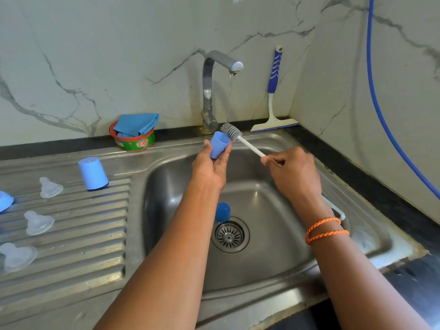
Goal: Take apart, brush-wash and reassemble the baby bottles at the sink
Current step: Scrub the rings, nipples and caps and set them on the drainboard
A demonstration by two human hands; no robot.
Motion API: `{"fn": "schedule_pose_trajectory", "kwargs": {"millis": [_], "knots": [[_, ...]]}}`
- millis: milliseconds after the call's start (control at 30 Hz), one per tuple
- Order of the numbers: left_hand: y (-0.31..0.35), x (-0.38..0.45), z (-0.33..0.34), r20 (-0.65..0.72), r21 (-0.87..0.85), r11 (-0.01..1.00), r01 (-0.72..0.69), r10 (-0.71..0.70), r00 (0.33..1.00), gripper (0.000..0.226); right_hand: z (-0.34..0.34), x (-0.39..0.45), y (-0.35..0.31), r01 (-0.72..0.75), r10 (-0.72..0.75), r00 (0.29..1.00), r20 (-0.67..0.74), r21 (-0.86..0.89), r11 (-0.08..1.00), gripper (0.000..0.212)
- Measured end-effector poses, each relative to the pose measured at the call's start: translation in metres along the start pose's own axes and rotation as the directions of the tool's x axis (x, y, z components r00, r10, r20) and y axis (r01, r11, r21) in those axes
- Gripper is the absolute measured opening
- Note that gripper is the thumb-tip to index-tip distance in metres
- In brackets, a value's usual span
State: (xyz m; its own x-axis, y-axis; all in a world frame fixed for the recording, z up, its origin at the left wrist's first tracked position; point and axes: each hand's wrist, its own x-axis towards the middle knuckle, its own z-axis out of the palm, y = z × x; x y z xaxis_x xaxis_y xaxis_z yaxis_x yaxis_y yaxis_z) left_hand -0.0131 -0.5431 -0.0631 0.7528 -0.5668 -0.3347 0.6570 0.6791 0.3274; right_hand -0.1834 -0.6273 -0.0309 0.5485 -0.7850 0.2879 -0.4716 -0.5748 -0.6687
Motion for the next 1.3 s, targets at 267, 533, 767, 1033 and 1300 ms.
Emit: {"fn": "schedule_pose_trajectory", "kwargs": {"millis": [267,533,767,1033,1300], "knots": [[0.01,0.006,-0.004,-0.132,-0.055,0.99,-0.133,0.125,0.983,0.038,-0.002,-0.011,-0.01,0.061,-0.059,0.993,0.107,-0.009,0.998,0.014],[0.002,0.005,-0.002,-0.015,0.057,0.998,-0.023,0.024,1.0,0.047,0.0,-0.008,-0.008,0.012,-0.012,1.0,0.006,-0.006,1.0,0.016],[0.005,0.003,-0.003,-0.092,0.008,0.994,-0.109,0.109,0.99,0.044,-0.028,-0.008,-0.004,0.006,-0.007,0.989,0.149,0.012,1.0,0.012],[-0.002,-0.004,-0.006,-0.087,0.199,0.978,-0.054,0.072,0.994,0.033,-0.027,-0.012,-0.014,0.021,0.003,0.996,0.091,-0.261,0.965,0.014],[0.001,-0.005,-0.006,-0.176,0.286,0.956,-0.067,0.121,0.977,0.029,-0.037,0.003,-0.028,0.149,-0.084,0.976,0.203,-0.33,0.932,0.011]]}}
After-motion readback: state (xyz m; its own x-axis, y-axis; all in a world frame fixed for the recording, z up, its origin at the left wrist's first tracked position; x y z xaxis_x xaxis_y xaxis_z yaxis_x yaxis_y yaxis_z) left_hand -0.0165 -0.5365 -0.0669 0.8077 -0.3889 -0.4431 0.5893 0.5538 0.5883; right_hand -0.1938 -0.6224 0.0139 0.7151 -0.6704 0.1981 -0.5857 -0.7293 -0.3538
